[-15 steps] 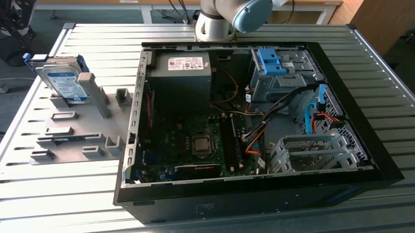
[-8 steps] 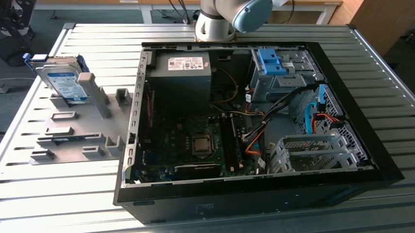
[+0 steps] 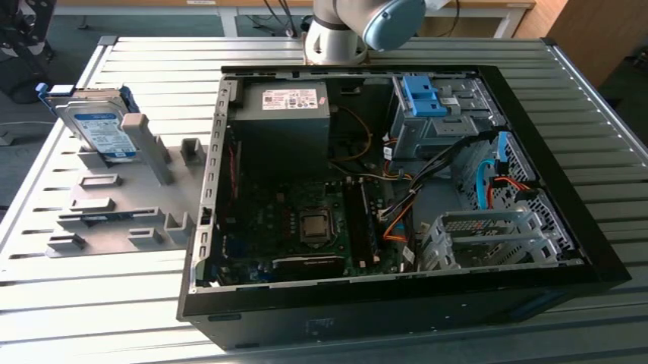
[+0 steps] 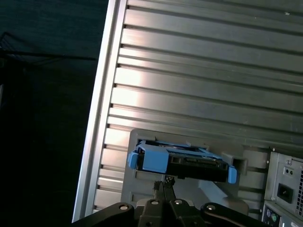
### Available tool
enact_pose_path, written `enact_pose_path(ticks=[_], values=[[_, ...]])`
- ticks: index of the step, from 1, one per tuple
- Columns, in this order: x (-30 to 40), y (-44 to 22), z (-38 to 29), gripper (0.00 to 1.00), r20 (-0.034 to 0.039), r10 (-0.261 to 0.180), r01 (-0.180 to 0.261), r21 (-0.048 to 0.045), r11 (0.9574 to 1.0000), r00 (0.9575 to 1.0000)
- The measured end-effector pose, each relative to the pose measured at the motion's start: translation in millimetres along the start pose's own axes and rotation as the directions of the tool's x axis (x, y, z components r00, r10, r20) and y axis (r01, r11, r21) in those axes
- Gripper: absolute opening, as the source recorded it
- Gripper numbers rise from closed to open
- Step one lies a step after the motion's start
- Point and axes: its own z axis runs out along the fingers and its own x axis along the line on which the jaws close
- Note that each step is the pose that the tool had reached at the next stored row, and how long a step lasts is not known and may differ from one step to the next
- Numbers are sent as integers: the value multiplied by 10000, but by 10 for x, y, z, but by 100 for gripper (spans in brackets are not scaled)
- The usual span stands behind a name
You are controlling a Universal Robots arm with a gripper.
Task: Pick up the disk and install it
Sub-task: 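Pick up the disk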
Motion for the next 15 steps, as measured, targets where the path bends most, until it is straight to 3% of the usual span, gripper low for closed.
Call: enact_pose_path(ticks=[15], values=[[0, 0, 1, 11, -20, -481, 481, -2, 9988, 9988]])
